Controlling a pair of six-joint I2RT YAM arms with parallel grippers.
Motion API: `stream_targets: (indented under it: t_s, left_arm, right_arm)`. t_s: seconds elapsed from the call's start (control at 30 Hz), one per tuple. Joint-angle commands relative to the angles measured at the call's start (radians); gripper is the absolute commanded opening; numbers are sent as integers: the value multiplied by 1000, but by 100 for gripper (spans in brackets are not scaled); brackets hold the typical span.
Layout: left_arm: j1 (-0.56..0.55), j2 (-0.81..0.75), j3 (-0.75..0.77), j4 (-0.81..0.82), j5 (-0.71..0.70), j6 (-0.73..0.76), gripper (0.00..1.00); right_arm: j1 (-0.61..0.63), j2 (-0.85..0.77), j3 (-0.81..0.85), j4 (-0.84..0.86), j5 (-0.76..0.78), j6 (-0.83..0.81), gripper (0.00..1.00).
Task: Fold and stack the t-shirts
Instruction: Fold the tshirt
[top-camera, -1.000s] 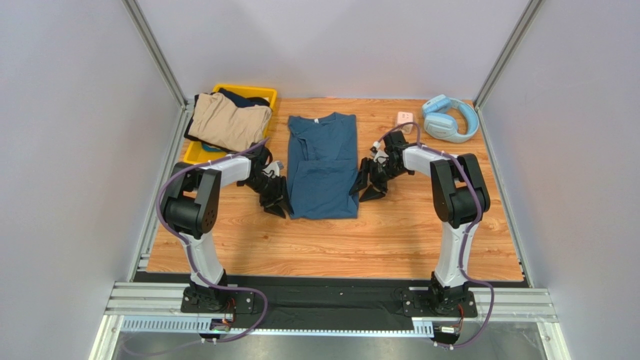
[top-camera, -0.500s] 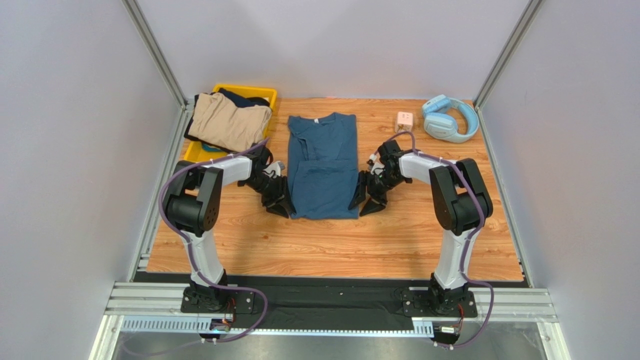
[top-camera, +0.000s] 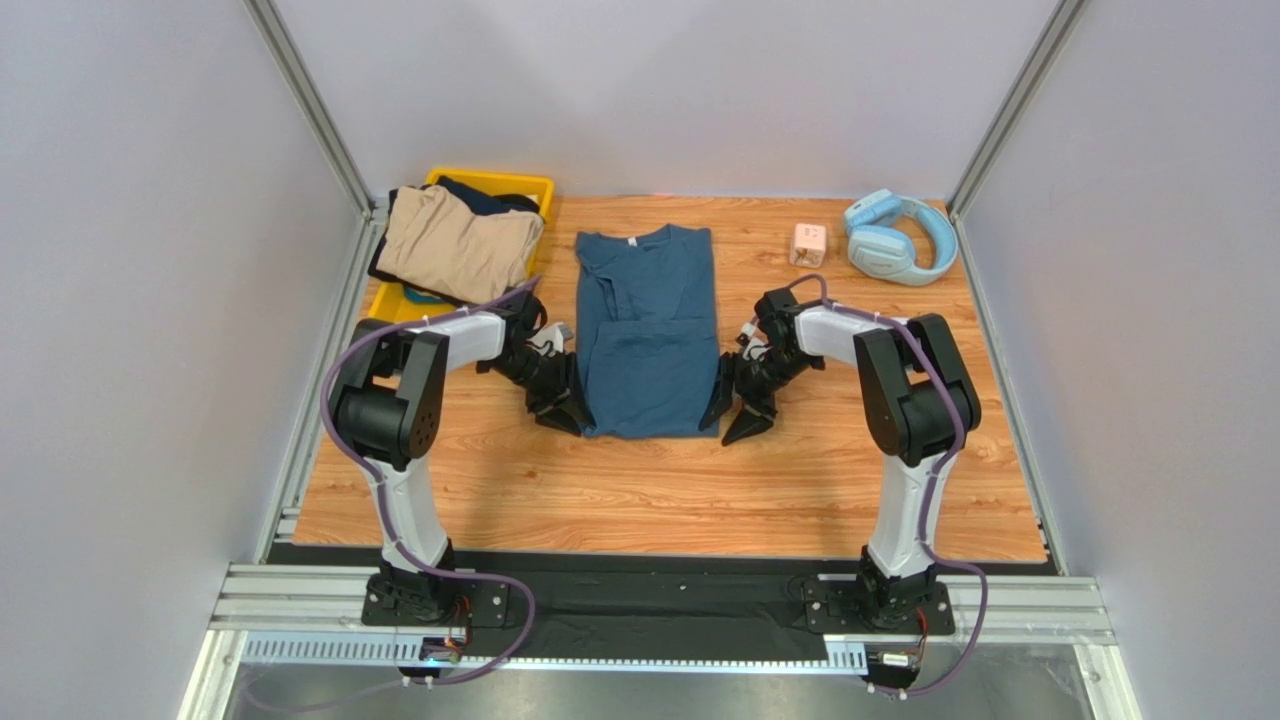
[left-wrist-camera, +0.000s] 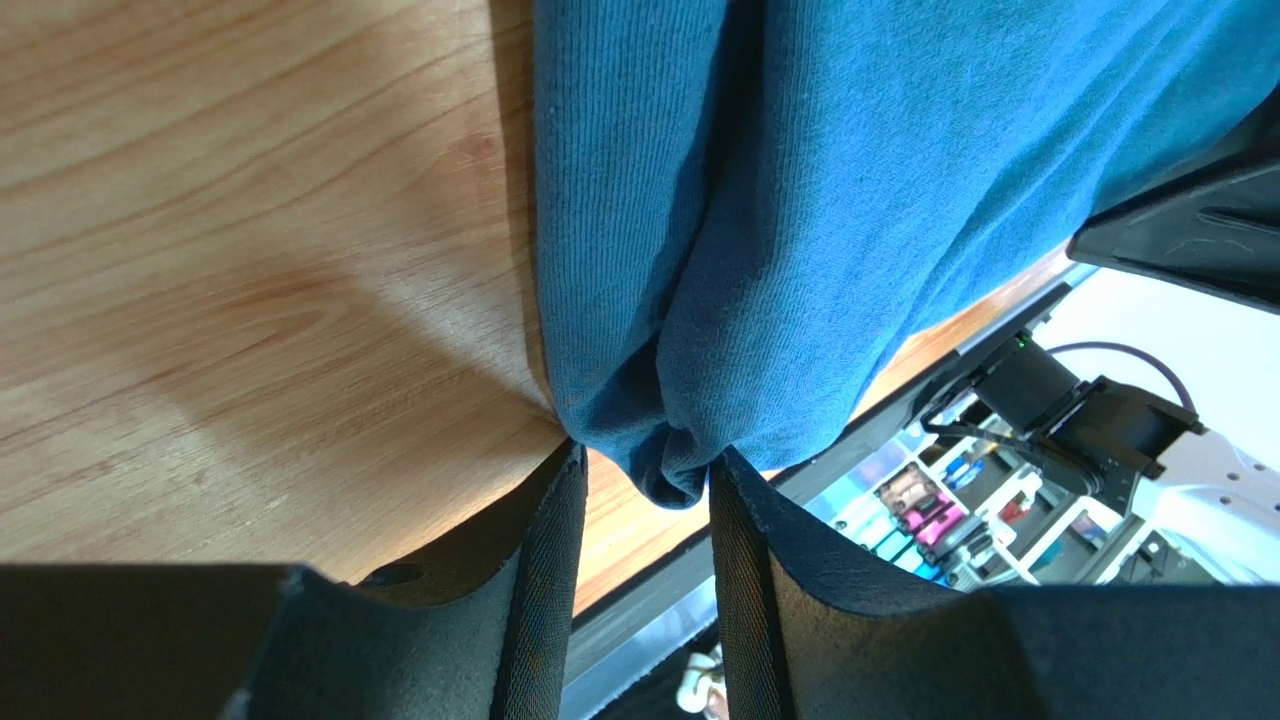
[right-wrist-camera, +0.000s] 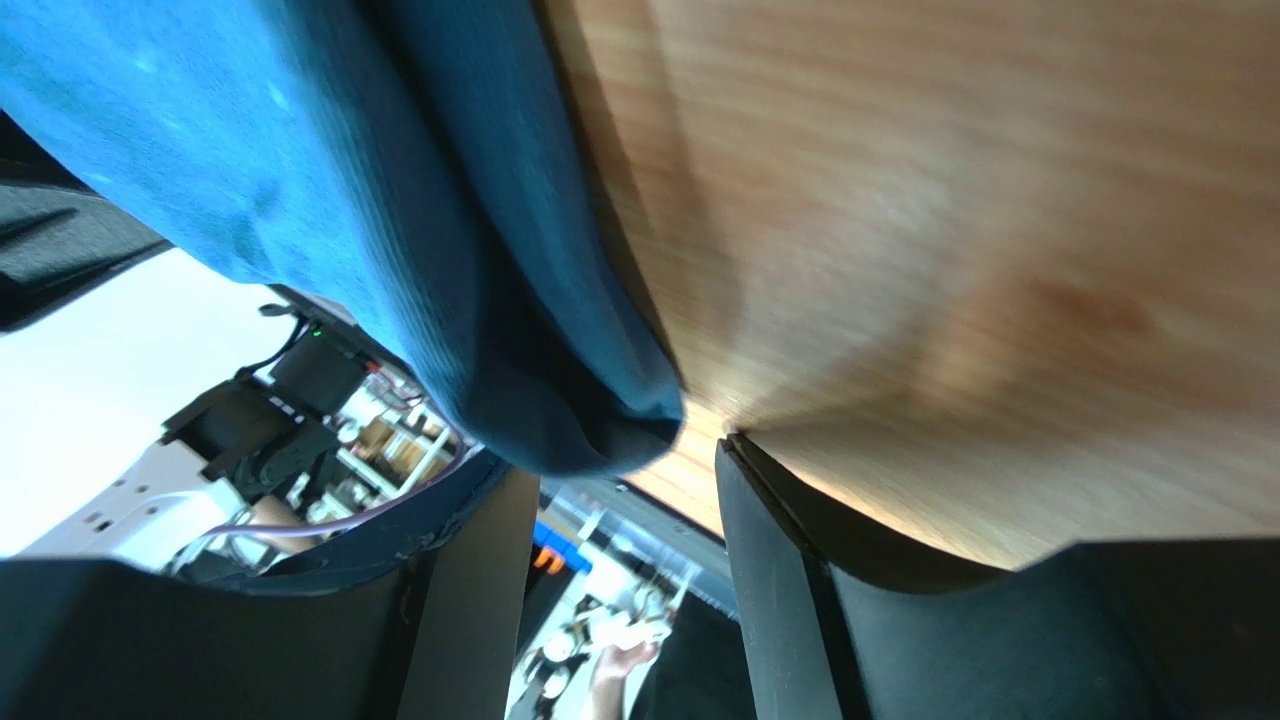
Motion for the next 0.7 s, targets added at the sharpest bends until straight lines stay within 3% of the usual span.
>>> stream_targets:
  t_s: [0.0,0.4,0.47,0.5,0.53,0.6,0.63,0.67]
  left_arm:
    - [2,8,13,13,30,31,43]
    - [1,11,-2,59,126,21,38]
    - [1,13,-4,60,133,19,30]
    - [1,15,-5,60,137,19,19]
    - [1,15,-5,60,142,22,13]
    - [1,8,-8,60,146,24,0]
    - [1,5,-9,60,146,25,0]
    - [1,2,-10,59,148,27,0]
  right_arm:
    - [29,116,32,83,162,-25,54]
    - [35,162,52,84,180,-32,51]
    - [35,153,46,83,188,-34,44]
    - [35,150,46,81,190,-34,41]
    - [35,145,44,80,191,-34,30]
    - [35,135,46,74,194,-38,19]
    - [35,132,46,75,193,-40,7]
    - [35,127,49,74,188,-43,2]
